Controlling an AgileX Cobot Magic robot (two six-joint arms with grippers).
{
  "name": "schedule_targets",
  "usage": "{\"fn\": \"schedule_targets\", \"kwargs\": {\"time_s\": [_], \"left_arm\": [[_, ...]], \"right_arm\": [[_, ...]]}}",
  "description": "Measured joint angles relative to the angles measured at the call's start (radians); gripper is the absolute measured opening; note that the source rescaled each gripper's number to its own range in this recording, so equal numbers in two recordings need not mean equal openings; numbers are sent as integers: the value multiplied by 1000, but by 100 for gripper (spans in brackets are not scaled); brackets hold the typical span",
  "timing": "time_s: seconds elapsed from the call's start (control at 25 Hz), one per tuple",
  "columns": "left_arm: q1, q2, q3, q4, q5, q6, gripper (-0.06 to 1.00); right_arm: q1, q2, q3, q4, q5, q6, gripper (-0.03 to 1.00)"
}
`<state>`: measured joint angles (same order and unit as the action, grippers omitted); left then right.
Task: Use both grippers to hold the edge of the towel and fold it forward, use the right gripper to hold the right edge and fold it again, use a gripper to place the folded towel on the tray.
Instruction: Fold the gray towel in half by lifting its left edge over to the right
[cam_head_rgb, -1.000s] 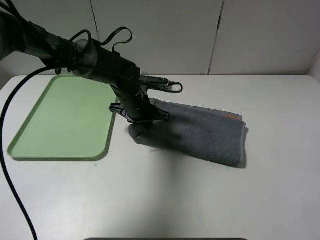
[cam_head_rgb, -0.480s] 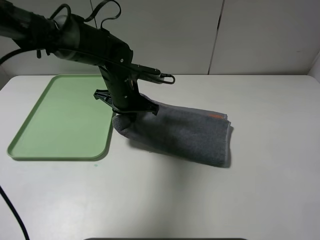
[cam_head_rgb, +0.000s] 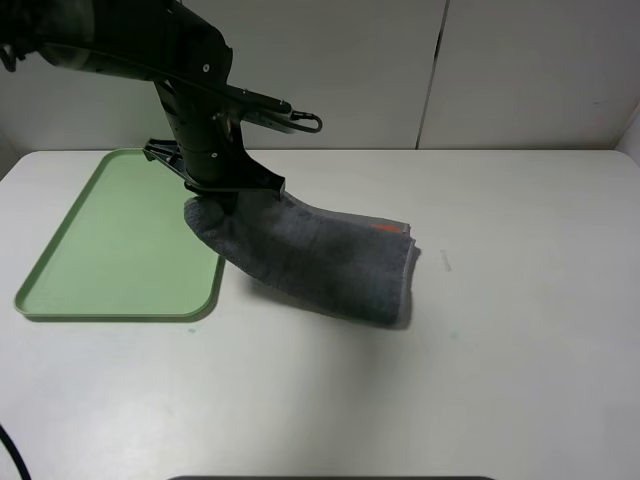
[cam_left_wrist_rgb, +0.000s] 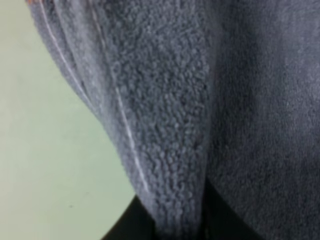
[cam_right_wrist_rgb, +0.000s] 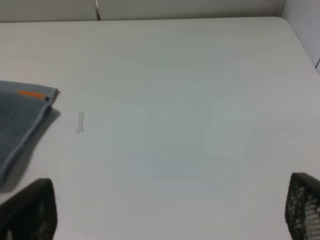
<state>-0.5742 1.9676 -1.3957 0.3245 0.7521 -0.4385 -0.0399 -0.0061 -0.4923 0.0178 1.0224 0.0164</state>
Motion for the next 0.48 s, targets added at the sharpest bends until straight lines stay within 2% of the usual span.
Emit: {"fn": "schedule_targets", "kwargs": {"time_s": [0.32, 0.48], "left_arm": [[4, -11, -54, 30, 115, 0, 10], [4, -12, -63, 38, 130, 0, 10]], "right_arm": [[0, 0, 0, 0, 0, 0, 100], [0, 0, 0, 0, 0, 0, 100]]}}
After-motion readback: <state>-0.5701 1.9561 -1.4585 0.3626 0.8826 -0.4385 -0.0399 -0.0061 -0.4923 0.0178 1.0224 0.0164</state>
